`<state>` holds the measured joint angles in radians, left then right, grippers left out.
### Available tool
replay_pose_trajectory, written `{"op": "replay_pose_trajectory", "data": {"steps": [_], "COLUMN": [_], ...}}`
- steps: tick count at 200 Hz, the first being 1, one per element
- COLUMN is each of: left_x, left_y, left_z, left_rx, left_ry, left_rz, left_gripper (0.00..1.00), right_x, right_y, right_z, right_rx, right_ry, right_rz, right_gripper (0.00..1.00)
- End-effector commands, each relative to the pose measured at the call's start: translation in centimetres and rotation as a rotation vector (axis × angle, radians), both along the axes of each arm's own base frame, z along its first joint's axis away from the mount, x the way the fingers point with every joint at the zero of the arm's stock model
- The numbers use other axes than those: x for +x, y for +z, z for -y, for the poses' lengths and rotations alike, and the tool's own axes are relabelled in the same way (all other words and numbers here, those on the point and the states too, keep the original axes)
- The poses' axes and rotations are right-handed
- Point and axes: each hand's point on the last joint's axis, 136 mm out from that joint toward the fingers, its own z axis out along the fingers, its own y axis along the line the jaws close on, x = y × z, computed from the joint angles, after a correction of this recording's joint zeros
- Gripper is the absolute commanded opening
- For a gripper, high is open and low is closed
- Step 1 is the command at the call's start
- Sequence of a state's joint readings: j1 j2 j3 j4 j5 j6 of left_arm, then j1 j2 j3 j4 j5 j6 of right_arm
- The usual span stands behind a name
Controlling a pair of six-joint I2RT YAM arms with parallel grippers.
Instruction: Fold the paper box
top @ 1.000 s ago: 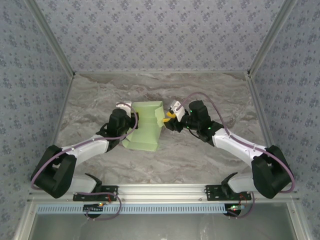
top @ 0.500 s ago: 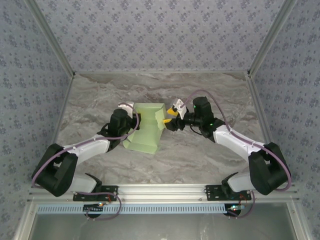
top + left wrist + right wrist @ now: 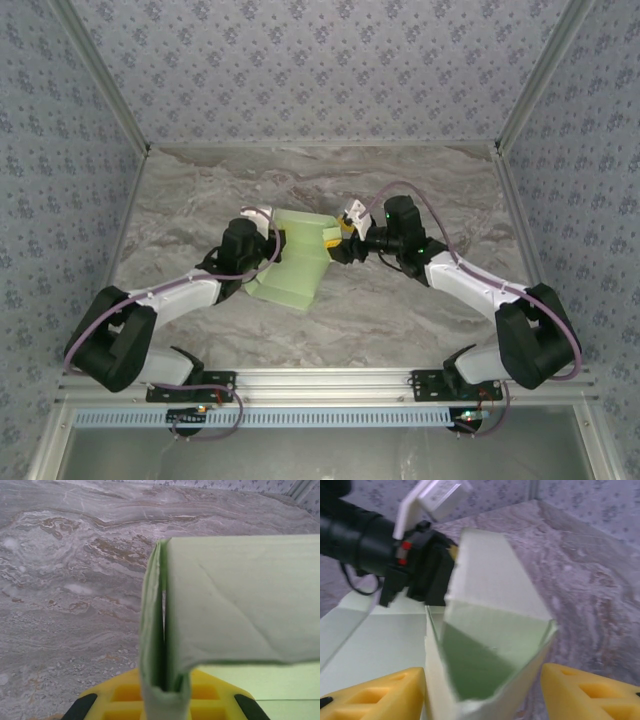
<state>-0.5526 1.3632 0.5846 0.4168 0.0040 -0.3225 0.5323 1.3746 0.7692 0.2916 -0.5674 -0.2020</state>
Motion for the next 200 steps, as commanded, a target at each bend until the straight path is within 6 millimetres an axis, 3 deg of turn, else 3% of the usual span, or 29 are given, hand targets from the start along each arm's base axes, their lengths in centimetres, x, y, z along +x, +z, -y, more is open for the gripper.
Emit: {"op": "replay_pose_trajectory", "data": {"steps": [1,42,66,102,122,147,167,200], "left_x": [0.1,0.4,0.8,1.3,1.6,1.5,1.5,1.3], "left_y": [0.7,0.4,0.2,-0.2,-0.1,0.2,0.4,0.1], "left_z": [0.9,1.1,1.0,0.0,-0.4,-0.6,-0.9,-1.9], "left_rx": [-0.018,-0.018,-0.014,0.025,0.050,0.060,0.066,0.104], "left_ry": [-0.033,-0.031,-0.003,0.090,0.141,0.193,0.224,0.292], "left_rz": [0.019,0.010,-0.002,-0.011,-0.005,0.011,0.023,0.050], "left_gripper": [0.00,0.00,0.00,0.00,0.00,0.00,0.00,0.00], "right_x": [2.7,4.1,3.6,3.4,4.4,5.9,6.5,7.7], "right_y": [-0.4,-1.7,-2.2,-1.2,-1.1,-3.0,-4.0,-4.3], "right_z": [1.1,1.7,0.2,-1.2,-0.7,0.8,1.5,1.1], "right_rx": [-0.011,-0.008,-0.031,-0.021,-0.066,-0.113,-0.112,-0.081], "right_ry": [-0.194,-0.308,-0.313,-0.415,-0.559,-0.730,-0.804,-0.860], "right_rz": [0.032,0.026,0.066,0.118,0.129,0.090,0.054,0.014], "right_gripper": [0.62,0.55,0.57,0.57,0.57,0.57,0.56,0.52]}}
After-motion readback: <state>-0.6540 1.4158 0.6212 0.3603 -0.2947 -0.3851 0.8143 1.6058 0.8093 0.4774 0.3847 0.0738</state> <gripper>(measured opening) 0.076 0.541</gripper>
